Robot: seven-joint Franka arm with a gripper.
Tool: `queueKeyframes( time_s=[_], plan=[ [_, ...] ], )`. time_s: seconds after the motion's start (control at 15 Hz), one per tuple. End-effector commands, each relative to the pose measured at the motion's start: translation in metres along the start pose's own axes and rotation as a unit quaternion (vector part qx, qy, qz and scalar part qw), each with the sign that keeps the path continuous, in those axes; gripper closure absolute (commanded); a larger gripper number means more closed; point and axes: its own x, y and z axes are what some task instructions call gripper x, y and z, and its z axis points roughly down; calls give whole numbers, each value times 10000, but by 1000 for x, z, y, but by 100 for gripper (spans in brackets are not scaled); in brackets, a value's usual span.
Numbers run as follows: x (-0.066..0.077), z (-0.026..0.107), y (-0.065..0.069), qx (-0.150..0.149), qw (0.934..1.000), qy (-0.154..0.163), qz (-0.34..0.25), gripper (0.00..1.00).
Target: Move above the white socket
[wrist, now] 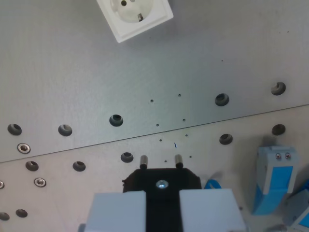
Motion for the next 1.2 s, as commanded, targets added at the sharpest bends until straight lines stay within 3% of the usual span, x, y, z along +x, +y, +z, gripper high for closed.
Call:
queueKeyframes(
  time_s=[0.07, 0.67, 1.2],
  plan=[
    [0, 0, 0, 1, 10000, 7, 2, 100],
    [1, 2, 0, 1, 9999, 16, -104, 100],
    [6, 13, -2, 16, 9991, 96, -418, 100]
  ],
)
